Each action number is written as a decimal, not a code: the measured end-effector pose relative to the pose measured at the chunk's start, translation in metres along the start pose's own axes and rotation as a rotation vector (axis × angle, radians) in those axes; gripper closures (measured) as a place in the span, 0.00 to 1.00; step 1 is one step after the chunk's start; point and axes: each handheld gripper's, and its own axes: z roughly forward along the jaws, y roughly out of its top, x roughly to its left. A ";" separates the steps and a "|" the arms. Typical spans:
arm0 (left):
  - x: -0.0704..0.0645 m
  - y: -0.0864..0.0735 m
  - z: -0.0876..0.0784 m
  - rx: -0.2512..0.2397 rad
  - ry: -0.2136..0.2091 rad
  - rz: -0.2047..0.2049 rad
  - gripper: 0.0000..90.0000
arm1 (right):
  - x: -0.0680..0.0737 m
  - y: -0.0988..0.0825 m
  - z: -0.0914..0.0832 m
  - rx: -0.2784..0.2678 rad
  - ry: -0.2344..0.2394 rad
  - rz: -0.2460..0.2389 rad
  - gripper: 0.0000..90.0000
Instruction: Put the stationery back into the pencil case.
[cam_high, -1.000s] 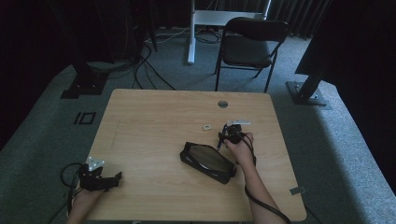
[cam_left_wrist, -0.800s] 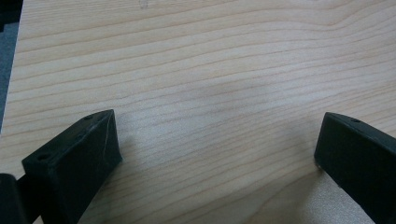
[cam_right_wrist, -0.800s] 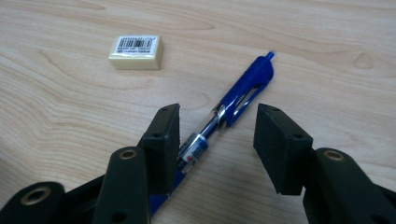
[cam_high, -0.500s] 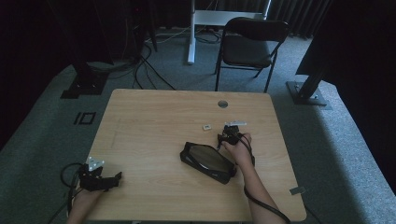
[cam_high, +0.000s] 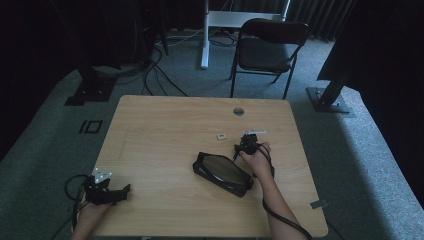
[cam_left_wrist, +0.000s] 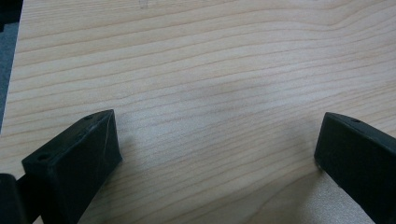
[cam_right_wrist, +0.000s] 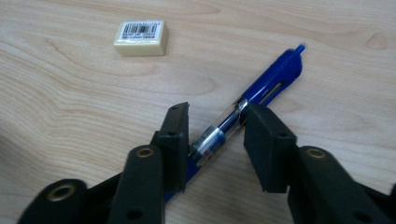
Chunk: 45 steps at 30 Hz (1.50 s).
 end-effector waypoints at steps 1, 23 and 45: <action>0.000 0.000 0.000 0.000 0.000 0.000 0.00 | 0.001 0.001 0.000 0.005 -0.009 0.004 0.66; 0.000 0.000 0.000 0.000 0.000 0.000 0.00 | 0.005 0.007 -0.001 0.024 0.026 0.012 0.88; 0.000 0.000 0.000 -0.001 0.000 0.000 0.00 | 0.002 0.014 0.007 0.053 -0.018 -0.054 0.85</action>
